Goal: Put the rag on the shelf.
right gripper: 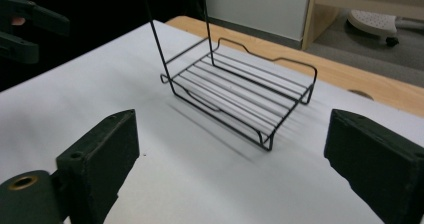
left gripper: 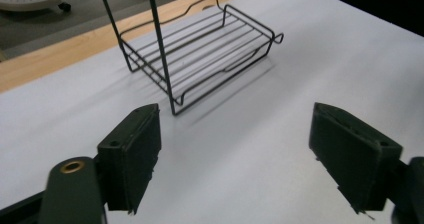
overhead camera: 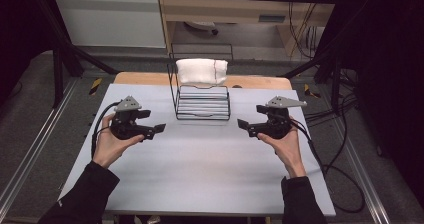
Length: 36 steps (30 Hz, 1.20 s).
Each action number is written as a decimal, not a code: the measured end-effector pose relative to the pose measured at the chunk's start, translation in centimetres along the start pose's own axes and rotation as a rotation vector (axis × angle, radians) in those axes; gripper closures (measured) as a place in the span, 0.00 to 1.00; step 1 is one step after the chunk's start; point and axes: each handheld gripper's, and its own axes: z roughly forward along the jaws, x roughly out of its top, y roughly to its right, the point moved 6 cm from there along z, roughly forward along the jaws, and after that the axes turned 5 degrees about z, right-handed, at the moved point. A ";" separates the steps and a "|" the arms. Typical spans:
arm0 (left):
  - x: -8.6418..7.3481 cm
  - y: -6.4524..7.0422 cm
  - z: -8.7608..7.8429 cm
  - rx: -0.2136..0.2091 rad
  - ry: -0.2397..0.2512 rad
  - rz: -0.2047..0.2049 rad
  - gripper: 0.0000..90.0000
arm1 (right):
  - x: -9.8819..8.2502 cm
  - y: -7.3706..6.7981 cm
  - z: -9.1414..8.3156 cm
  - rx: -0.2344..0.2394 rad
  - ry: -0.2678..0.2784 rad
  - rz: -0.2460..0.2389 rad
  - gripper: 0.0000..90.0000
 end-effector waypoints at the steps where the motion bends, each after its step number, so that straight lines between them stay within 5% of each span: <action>1: -0.6 0.0 0.0 0.001 -0.004 -0.006 0.20 | -0.5 0.1 0.0 0.002 -0.005 0.005 0.07; 18: -8.6 0.3 -0.6 0.013 -0.029 -0.066 0.19 | -8.4 0.9 -0.7 0.014 -0.093 0.050 0.02; 36: -12.2 -0.1 -1.3 -0.003 -0.036 -0.107 0.12 | -14.0 2.5 -2.2 -0.008 -0.168 0.105 0.01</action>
